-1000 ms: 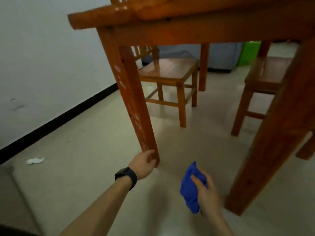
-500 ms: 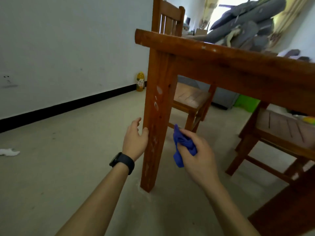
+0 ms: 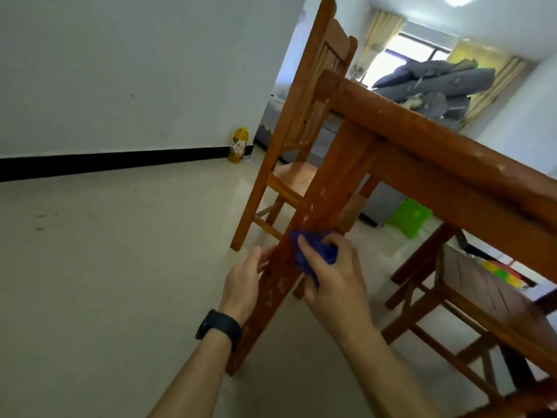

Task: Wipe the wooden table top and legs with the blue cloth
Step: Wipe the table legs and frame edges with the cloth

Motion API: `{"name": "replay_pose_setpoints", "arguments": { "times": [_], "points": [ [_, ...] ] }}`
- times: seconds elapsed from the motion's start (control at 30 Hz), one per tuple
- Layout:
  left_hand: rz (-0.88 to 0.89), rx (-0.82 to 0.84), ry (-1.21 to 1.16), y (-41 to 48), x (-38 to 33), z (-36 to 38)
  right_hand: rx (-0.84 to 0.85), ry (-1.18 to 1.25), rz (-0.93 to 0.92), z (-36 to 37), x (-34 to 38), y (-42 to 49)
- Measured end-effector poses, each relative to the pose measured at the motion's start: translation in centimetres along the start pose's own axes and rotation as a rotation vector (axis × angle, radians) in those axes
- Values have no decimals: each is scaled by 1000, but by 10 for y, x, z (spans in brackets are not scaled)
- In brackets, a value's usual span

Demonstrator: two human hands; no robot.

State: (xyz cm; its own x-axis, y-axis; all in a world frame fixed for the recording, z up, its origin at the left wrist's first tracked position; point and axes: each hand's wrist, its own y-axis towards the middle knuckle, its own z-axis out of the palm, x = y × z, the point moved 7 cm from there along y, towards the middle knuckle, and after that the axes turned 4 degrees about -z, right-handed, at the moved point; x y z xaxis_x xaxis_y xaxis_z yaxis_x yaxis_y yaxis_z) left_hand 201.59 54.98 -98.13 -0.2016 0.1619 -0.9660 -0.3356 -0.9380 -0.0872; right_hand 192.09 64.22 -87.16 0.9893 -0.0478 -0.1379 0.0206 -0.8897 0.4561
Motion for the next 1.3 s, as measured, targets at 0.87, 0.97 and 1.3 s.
{"name": "replay_pose_setpoints", "arguments": {
  "times": [0.87, 0.97, 1.3],
  "points": [
    [-94, -13, -92, 18, 15, -12, -486, -433, -104, -81, 12, 55],
    [-106, 90, -46, 15, 9, -11, -155, -458, -216, 6, 20, 11],
    [-58, 76, 67, -1, -7, -6, -519, -309, -117, -58, 14, 34]
  ]
}}
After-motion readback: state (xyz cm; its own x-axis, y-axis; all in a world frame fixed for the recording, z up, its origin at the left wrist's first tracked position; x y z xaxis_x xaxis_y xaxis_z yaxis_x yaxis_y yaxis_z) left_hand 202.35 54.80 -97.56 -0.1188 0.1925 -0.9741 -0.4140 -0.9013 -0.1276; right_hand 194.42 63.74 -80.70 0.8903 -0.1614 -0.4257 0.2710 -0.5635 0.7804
